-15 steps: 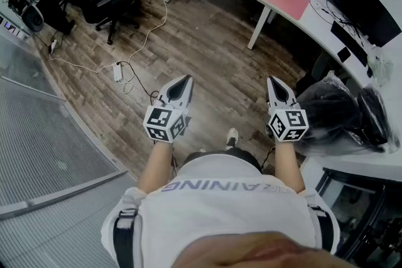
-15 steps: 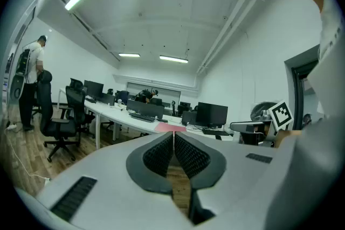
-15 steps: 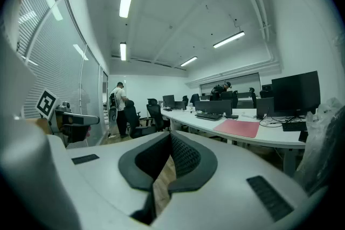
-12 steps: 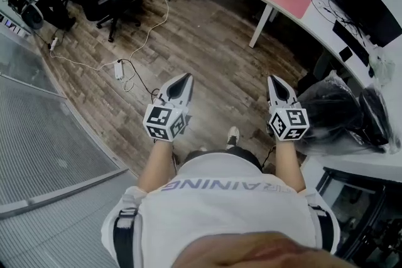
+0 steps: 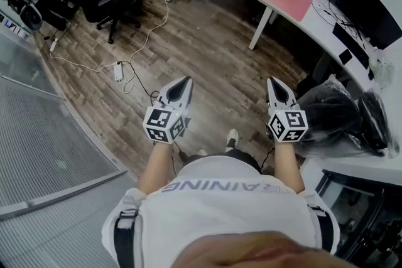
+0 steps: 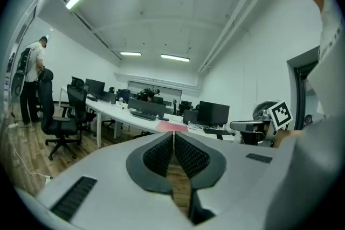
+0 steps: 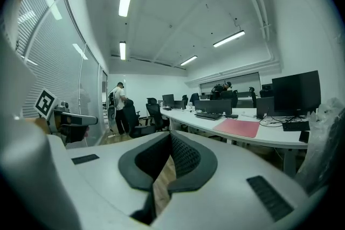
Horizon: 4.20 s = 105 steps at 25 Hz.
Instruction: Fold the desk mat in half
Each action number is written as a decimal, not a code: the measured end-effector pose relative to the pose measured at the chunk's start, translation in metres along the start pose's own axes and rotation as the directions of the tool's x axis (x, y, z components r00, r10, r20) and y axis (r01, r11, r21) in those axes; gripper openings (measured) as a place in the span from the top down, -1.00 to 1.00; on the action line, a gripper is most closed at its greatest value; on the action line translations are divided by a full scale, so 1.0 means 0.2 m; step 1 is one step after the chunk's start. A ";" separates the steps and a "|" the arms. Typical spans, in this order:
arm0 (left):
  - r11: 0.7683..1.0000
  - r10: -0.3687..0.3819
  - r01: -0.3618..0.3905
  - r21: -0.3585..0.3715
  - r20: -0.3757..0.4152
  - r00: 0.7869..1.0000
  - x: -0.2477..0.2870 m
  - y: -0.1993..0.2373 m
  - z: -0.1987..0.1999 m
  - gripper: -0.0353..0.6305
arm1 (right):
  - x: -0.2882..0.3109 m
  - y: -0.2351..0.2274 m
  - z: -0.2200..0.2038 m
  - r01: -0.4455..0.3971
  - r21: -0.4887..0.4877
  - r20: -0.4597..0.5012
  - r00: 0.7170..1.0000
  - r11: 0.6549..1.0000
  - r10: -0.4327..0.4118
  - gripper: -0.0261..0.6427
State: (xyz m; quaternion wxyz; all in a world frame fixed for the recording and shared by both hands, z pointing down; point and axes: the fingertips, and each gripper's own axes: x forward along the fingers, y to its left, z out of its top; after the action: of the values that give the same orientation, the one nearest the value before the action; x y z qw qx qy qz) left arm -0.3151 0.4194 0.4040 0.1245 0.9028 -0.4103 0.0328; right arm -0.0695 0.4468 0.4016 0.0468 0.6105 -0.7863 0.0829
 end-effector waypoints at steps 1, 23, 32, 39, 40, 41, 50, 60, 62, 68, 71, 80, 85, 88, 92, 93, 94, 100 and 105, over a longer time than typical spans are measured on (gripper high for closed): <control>1.000 0.002 -0.002 -0.001 -0.001 1.000 0.01 0.00 0.00 0.78 | 0.00 -0.02 0.00 0.010 0.000 -0.001 1.000 1.000 -0.010 0.85; 0.998 0.039 -0.038 0.047 -0.013 0.999 0.70 -0.27 0.17 0.78 | 0.30 -0.71 0.11 -0.046 0.004 0.019 0.999 0.999 0.046 0.85; 0.998 0.048 -0.048 0.050 -0.018 0.999 0.96 -0.37 0.17 0.78 | 0.39 -1.00 0.08 -0.072 0.044 0.015 0.997 0.996 0.071 0.85; 0.999 0.016 -0.015 0.040 -0.019 1.000 1.14 -0.32 0.19 0.78 | 0.49 -1.11 0.08 -0.039 0.047 0.004 0.999 0.998 0.038 0.85; 0.999 0.009 -0.009 0.036 -0.018 1.000 1.16 -0.30 0.19 0.78 | 0.51 -1.12 0.09 -0.032 0.043 0.003 0.999 0.999 0.032 0.85; 0.999 0.003 -0.002 0.034 -0.018 1.000 1.19 -0.28 0.19 0.78 | 0.53 -1.12 0.09 -0.025 0.040 0.002 1.000 0.999 0.025 0.85; 0.999 -0.050 0.050 0.016 -0.014 0.999 1.39 0.00 0.31 0.78 | 0.83 -1.08 0.20 0.010 0.009 -0.009 1.000 1.000 -0.010 0.85; 0.996 -0.085 0.085 0.018 -0.016 0.996 1.54 0.47 0.44 0.78 | 1.26 -0.89 0.29 0.045 -0.015 -0.029 0.999 0.999 -0.046 0.85; 0.996 -0.091 0.091 0.013 -0.020 0.996 1.56 0.57 0.45 0.78 | 1.34 -0.85 0.30 0.058 -0.017 -0.031 0.998 0.998 -0.058 0.85; 0.995 -0.096 0.097 0.003 -0.024 0.995 1.62 0.81 0.45 0.78 | 1.52 -0.76 0.33 0.079 -0.004 -0.026 0.997 0.997 -0.079 0.85; 0.994 -0.113 0.113 -0.009 -0.022 0.993 1.66 0.88 0.47 0.78 | 1.58 -0.73 0.33 0.089 -0.020 -0.044 0.995 0.996 -0.089 0.85; 0.986 -0.166 0.165 -0.022 -0.067 0.984 1.87 0.93 0.43 0.78 | 1.74 -0.84 0.30 0.121 -0.015 -0.089 0.989 0.993 -0.122 0.85; 0.990 -0.144 0.143 -0.011 -0.070 0.987 2.04 1.02 0.47 0.78 | 1.91 -0.97 0.29 0.111 0.018 -0.085 0.990 0.994 -0.109 0.85; 0.991 -0.135 0.134 -0.010 -0.076 0.988 2.16 1.05 0.50 0.78 | 2.02 -1.07 0.32 0.105 0.020 -0.073 0.992 0.994 -0.103 0.85; 0.990 -0.137 0.139 0.024 -0.080 0.987 2.41 1.03 0.57 0.78 | 2.17 -1.27 0.37 0.099 0.025 -0.059 0.994 0.995 -0.097 0.85; 0.990 -0.133 0.136 0.028 -0.079 0.988 2.48 1.02 0.59 0.78 | 2.21 -1.33 0.36 0.098 0.029 -0.062 0.993 0.995 -0.096 0.85; 0.991 -0.130 0.132 0.024 -0.080 0.988 2.54 1.02 0.59 0.78 | 2.24 -1.39 0.35 0.097 0.036 -0.068 0.993 0.995 -0.095 0.85; 0.991 -0.130 0.134 0.014 -0.145 0.981 2.92 0.98 0.57 0.78 | 2.47 -1.72 0.34 0.089 0.081 -0.082 0.993 0.993 -0.082 0.85; 0.991 -0.126 0.130 0.011 -0.184 0.975 3.24 0.93 0.57 0.78 | 2.62 -2.01 0.28 0.089 0.117 -0.118 0.990 0.989 -0.076 0.85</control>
State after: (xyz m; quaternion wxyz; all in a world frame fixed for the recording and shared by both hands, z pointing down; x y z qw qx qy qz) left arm -0.0313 -0.2015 0.4355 0.1534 0.9218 -0.3379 0.1124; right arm 0.1893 -0.1591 0.4679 0.0571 0.6386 -0.7499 0.1631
